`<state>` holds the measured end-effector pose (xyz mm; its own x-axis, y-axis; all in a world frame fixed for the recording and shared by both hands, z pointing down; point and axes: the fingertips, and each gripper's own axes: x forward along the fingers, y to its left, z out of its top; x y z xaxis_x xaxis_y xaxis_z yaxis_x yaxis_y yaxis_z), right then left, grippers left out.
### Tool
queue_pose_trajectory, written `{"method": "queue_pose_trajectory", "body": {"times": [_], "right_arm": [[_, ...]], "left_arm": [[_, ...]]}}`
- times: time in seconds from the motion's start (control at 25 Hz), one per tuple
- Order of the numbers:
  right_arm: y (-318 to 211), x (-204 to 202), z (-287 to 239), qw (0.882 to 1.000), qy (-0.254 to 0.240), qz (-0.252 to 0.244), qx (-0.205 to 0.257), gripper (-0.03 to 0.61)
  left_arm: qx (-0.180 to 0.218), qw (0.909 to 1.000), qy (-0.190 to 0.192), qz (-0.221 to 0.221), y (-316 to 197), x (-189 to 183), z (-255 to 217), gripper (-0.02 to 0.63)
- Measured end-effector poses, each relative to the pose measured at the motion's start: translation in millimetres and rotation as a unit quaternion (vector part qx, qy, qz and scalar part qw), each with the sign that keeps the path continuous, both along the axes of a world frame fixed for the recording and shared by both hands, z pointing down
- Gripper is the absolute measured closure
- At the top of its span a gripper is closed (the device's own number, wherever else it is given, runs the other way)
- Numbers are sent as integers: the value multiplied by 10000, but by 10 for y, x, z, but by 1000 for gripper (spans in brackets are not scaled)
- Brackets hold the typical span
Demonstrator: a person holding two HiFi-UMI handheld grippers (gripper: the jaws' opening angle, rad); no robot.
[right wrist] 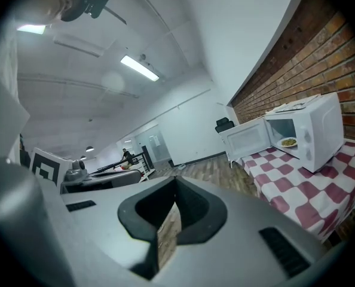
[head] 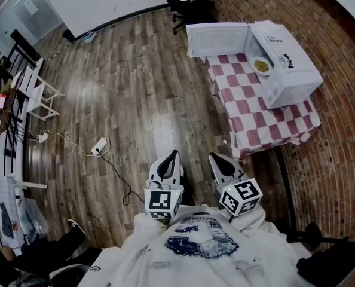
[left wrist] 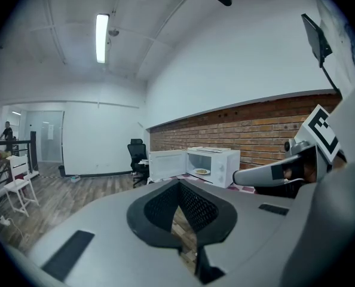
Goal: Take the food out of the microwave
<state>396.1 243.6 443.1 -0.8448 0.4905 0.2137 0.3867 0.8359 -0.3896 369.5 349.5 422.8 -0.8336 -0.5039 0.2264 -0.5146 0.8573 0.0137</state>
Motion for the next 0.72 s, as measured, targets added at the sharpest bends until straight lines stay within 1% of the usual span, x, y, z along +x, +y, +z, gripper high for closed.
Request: {"method": "queue_pose_trajectory", "body": {"times": [0.16,0.28,0.48,0.72], "right_arm": [[234,-433,78,9999,110,-110,62,565],[376,-808,116,9997,184,-104,100,565],[584,-1424,88,9997,204,-72,151,565],[820,-2067,39,9997,188,61,158,565]], "left_arm": [[60,9999,77,-54,200,-466,60,606],[88,9999,92,-29,337,-863,96,606],[62,9999,153,12,526,-1509,12,606],[60,9999,27,140,768,-2181,-59,606]]}}
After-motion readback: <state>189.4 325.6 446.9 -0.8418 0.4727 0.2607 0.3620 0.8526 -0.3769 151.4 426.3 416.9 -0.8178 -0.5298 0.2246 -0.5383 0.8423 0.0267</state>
